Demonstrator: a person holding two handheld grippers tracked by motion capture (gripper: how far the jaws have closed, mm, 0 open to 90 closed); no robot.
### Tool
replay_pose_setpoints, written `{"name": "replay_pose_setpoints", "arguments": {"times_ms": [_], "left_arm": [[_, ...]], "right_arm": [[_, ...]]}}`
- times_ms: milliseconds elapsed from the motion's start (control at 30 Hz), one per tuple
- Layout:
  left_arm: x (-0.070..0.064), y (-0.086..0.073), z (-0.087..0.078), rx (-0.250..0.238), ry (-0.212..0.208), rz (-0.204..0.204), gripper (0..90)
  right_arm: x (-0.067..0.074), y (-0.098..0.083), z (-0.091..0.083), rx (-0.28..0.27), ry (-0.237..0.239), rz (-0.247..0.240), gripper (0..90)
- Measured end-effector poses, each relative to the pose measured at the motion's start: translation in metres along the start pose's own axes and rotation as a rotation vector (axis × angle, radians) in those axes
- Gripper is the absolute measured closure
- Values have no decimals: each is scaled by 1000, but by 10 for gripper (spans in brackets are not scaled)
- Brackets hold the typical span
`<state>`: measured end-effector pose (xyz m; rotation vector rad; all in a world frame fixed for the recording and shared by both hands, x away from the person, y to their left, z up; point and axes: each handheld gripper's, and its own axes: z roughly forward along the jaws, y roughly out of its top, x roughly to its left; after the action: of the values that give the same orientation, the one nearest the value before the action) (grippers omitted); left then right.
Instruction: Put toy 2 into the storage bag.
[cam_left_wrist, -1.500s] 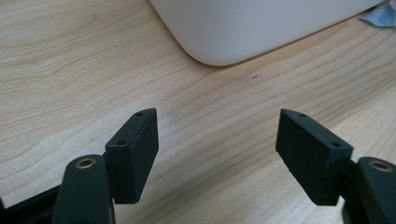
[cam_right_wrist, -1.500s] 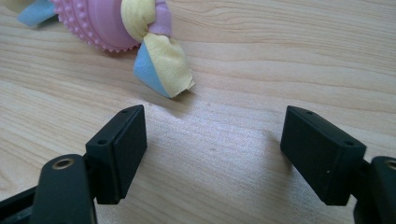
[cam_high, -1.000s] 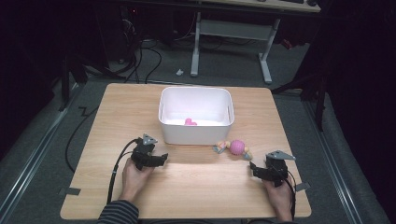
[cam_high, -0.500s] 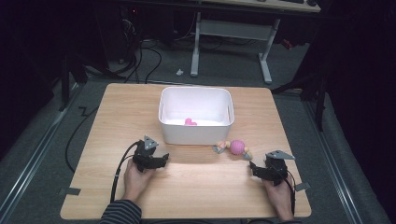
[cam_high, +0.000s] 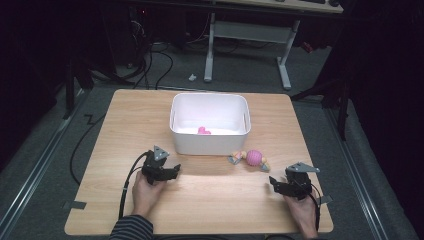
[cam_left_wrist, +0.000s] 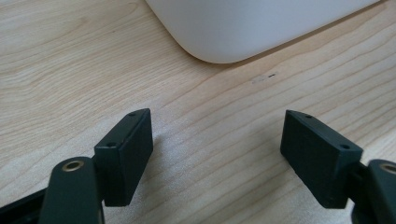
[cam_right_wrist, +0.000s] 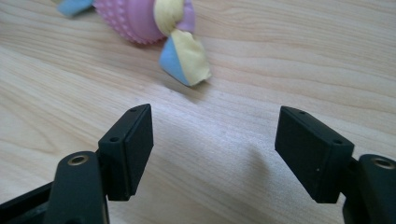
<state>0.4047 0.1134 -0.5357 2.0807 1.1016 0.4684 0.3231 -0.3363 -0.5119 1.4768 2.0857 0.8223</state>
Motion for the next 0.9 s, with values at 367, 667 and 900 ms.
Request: {"name": "replay_pose_setpoints", "arguments": {"times_ms": [367,667,900], "left_arm": [[0,0,0,1,1,2,253],[0,0,0,2,4,4,252],[-1,1,1,2,5,5,251]], "right_arm": [[15,25,-15,-66,36,-41,325],[22,57,-6,-6,89,-90,322],[30,73,3,5,84,-116,304]]}}
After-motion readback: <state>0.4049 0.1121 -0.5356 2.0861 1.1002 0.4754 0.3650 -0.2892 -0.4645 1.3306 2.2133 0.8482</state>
